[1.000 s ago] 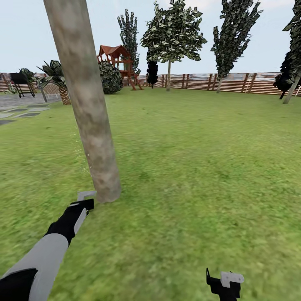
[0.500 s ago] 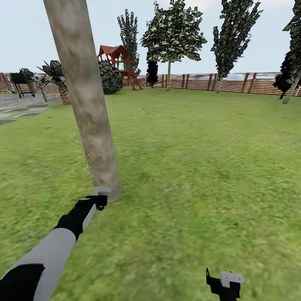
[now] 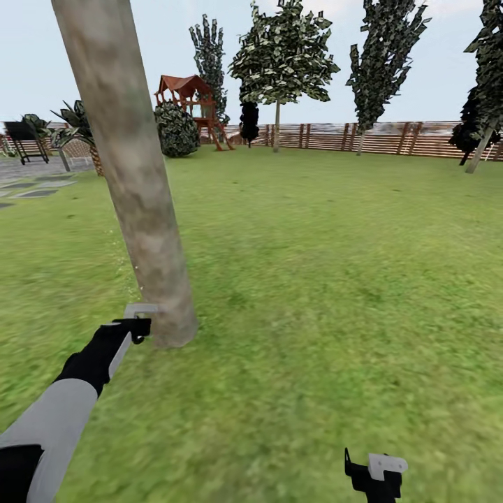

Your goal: In the garden, pick up the pesticide atomizer on the floor and spray pesticide onto both trees until each tree trunk is fully covered.

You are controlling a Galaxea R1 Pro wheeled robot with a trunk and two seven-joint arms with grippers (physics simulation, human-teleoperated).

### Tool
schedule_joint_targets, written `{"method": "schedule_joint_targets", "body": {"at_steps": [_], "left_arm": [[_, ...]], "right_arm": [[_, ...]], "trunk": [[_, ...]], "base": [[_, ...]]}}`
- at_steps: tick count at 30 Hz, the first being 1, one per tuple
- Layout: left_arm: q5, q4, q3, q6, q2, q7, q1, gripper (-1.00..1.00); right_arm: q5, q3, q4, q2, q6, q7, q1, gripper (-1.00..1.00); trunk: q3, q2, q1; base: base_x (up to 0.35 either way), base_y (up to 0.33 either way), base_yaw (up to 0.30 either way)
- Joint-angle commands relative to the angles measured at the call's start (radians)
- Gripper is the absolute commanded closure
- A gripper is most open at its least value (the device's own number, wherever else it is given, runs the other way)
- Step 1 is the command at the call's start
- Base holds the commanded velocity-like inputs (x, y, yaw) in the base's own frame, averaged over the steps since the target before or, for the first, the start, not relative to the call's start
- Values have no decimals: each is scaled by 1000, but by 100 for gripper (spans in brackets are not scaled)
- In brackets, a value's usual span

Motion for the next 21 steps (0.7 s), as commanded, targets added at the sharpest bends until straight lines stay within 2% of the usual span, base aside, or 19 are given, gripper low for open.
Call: {"method": "schedule_joint_targets", "body": {"at_steps": [1, 7, 14, 16, 18, 21], "left_arm": [[9, -1, -1, 0, 0, -1, -1, 100], [9, -2, -1, 42, 8, 0, -9, 100], [13, -11, -5, 46, -18, 1, -11, 100], [13, -37, -6, 49, -38, 1, -12, 100], [11, -99, -8, 93, -66, 3, -14, 100], [11, -195, -3, 170, -74, 3, -13, 100]], "right_arm": [[0, 0, 0, 0, 0, 0, 0, -100], [0, 0, 0, -1, -1, 0, 0, -100], [0, 0, 0, 0, -1, 0, 0, -100], [0, 0, 0, 0, -1, 0, 0, -100], [0, 0, 0, 0, -1, 0, 1, -100], [0, 0, 0, 0, -1, 0, 0, -100]], "trunk": [[0, 0, 0], [0, 0, 0], [0, 0, 0], [0, 0, 0], [0, 0, 0], [0, 0, 0]], "base": [[1, 0, -2], [-1, 0, 0], [-100, 0, 0], [-7, 0, 0], [-2, 0, 0], [0, 0, 0]]}}
